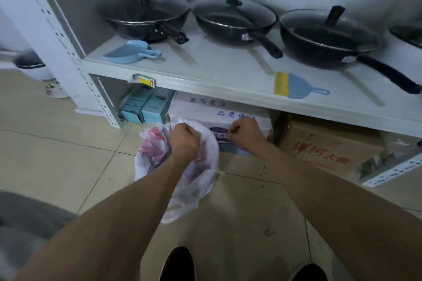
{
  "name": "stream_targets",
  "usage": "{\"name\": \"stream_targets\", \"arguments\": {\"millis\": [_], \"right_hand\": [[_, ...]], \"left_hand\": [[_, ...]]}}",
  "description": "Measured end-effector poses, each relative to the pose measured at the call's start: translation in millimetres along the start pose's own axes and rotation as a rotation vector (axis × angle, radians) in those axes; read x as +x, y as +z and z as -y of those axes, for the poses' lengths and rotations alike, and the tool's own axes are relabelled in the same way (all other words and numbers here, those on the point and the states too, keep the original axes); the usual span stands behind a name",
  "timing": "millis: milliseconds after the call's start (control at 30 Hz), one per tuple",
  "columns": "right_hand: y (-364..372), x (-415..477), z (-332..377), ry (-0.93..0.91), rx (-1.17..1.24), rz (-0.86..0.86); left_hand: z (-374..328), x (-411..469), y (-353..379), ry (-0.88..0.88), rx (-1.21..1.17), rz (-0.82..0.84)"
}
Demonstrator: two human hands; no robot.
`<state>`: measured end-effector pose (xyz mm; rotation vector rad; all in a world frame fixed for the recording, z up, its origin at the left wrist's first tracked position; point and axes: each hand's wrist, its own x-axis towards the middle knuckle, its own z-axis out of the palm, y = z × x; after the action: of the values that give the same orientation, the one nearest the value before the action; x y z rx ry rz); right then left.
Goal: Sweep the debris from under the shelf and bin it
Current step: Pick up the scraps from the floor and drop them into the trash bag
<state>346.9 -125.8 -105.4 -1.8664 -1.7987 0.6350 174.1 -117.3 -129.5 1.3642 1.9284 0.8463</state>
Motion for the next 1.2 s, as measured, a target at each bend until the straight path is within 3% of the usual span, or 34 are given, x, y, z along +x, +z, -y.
{"name": "stream_targets", "arguments": {"millis": [133, 267, 367, 533, 867, 1067, 1200], "right_hand": [[29, 11, 41, -0.086, 0.031, 0.118], [62, 12, 57, -0.139, -0.041, 0.235], [78, 13, 52, -0.130, -0.103, 0.338], [81, 17, 39, -0.113, -0.092, 0.330], [13, 11, 15, -0.084, -0.107, 0.161], [-72, 19, -22, 0.020, -0.120, -0.097], [-126, 34, -54, 0.141, -0.211, -0.232]], "left_hand": [[33, 4, -29, -0.051, 0.133, -0.025], [59, 10, -30, -0.064, 0.294, 0.093], [69, 15, -27, -0.111, 0.286, 0.170], [71, 19, -26, -0.100, 0.250, 0.219], [17, 8, -31, -0.064, 0.166, 0.250], [-52, 16, -18, 0.057, 0.142, 0.277], [-78, 41, -16, 0.044, 0.114, 0.286]]}}
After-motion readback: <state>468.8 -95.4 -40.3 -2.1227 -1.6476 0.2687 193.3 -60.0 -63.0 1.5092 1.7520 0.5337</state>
